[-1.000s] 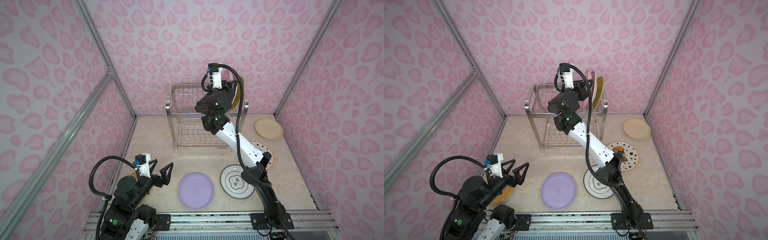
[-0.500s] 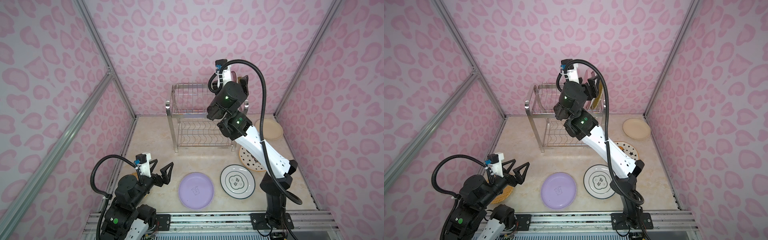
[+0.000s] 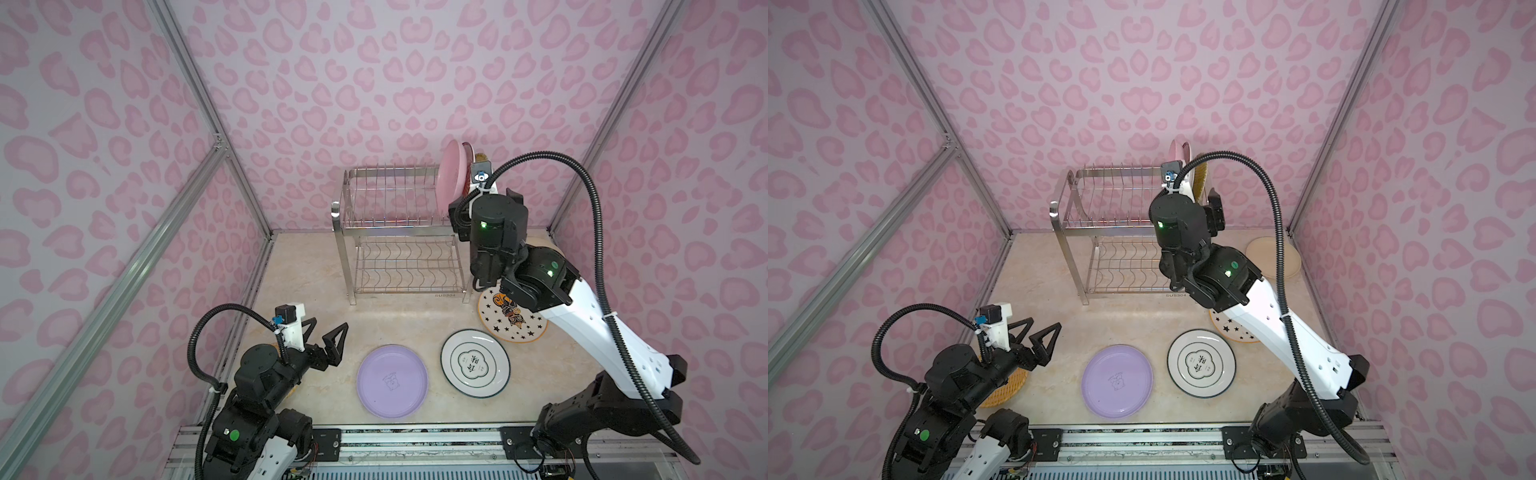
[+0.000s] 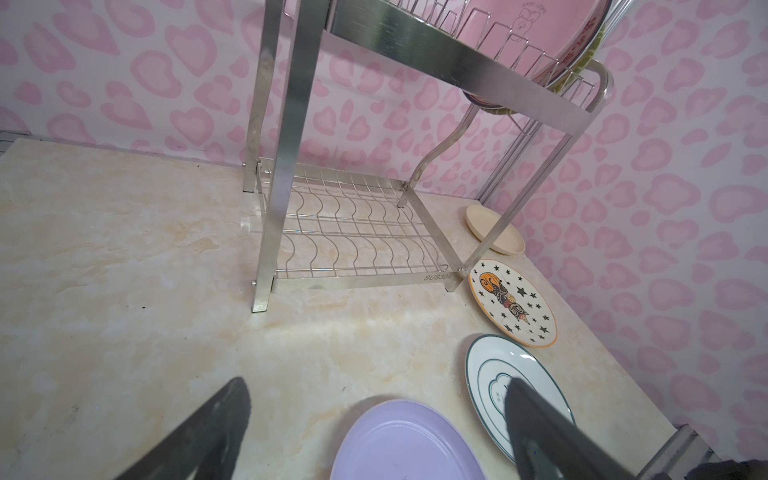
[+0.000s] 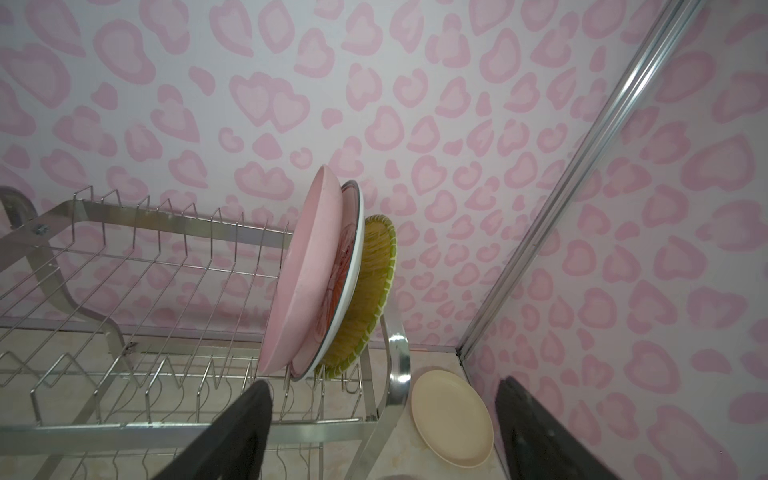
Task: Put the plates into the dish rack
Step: 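Open the right gripper and withdraw it from the rack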
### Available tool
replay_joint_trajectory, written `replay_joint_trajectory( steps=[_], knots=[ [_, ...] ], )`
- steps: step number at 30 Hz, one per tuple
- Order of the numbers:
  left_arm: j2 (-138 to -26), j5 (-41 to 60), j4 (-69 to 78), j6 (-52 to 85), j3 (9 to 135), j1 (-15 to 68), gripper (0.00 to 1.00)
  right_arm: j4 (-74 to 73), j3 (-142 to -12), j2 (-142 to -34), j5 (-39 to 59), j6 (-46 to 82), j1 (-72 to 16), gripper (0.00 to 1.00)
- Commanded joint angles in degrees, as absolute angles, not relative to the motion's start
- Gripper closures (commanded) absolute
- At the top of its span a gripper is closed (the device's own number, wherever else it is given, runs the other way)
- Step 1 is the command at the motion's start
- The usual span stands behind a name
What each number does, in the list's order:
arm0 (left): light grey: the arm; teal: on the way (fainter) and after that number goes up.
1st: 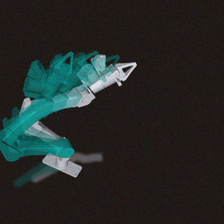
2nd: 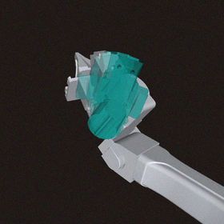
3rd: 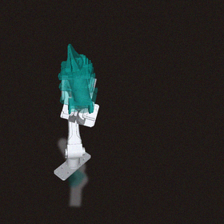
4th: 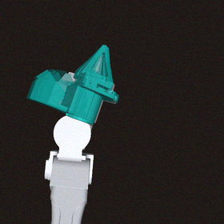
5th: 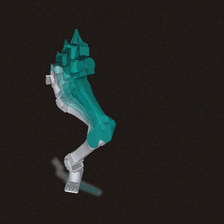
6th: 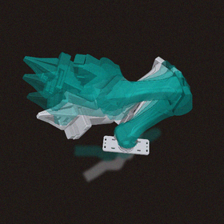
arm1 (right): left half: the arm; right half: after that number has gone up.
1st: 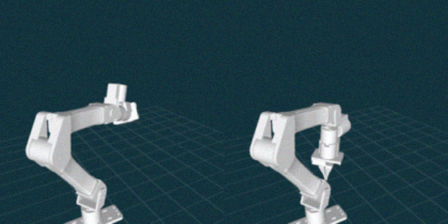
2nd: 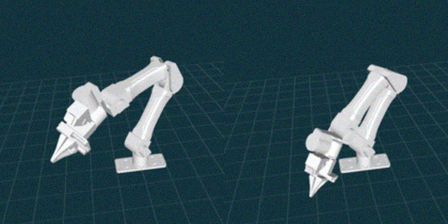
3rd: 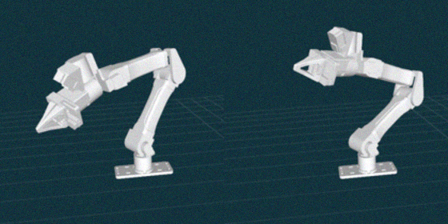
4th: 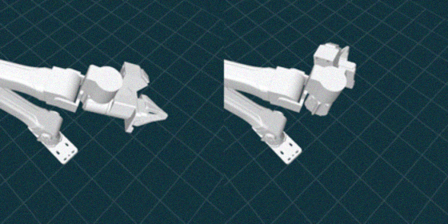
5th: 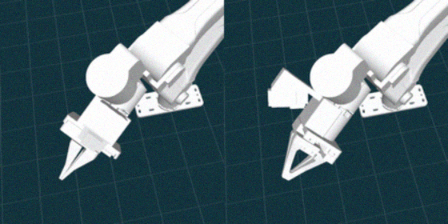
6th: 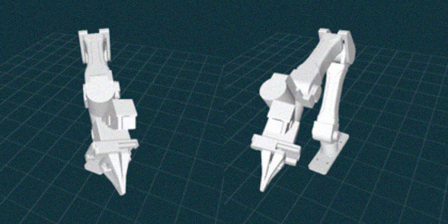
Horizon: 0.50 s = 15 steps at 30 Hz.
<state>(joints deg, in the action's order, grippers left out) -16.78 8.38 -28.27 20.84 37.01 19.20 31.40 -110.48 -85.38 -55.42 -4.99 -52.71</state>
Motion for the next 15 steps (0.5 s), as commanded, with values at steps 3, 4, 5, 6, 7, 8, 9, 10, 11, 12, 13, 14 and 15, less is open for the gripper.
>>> replay_joint_trajectory(
  steps=[3,4,5,6,7,8,9,10,11,12,13,14,15],
  knots=[
    [-18.36,5.44,-28.57,24.00,37.75,19.16,0.03,32.34,-98.84,-77.54,-46.16,4.91,-52.78,0.14],
    [-18.92,4.84,-29.01,25.59,37.77,19.16,0.03,32.23,-96.25,-75.98,-44.67,5.68,-52.78,0.12],
    [-19.53,3.99,-29.53,27.28,37.70,19.16,0.03,32.10,-93.97,-74.41,-43.46,6.38,-52.81,0.11],
    [-20.50,2.96,-30.28,29.31,37.46,19.16,0.03,31.57,-91.27,-72.55,-42.28,7.07,-52.74,0.10],
    [-21.86,1.82,-31.67,31.20,37.34,19.16,0.03,30.71,-88.05,-70.63,-40.97,7.66,-52.75,0.09],
    [-23.46,0.62,-33.21,32.93,37.40,19.16,0.03,29.98,-85.81,-69.21,-39.90,7.90,-52.73,0.09],
    [-25.69,-1.25,-35.34,35.17,37.80,19.16,0.02,29.27,-82.05,-67.24,-39.04,8.39,-52.79,0.07],
    [-27.94,-3.65,-37.53,36.93,38.45,19.16,0.01,28.57,-79.39,-65.60,-38.44,8.90,-52.67,0.07],
    [-30.35,-5.76,-39.49,38.54,39.29,19.16,0.01,27.87,-77.37,-64.19,-37.68,9.23,-52.70,0.07],
    [-33.24,-8.83,-41.90,40.34,40.43,19.16,0.01,27.16,-74.95,-62.54,-36.65,9.76,-52.62,0.07],
    [-36.21,-12.42,-44.46,42.38,41.89,19.16,0.02,26.54,-72.98,-61.26,-35.49,10.29,-52.55,0.07],
    [-38.70,-15.99,-46.58,44.11,43.21,19.16,0.03,26.14,-71.50,-60.41,-34.45,10.70,-52.47,0.06],
    [-41.53,-19.82,-49.42,47.49,44.91,19.19,0.03,25.81,-70.06,-59.60,-33.44,11.40,-52.39,0.07]
  ],
)
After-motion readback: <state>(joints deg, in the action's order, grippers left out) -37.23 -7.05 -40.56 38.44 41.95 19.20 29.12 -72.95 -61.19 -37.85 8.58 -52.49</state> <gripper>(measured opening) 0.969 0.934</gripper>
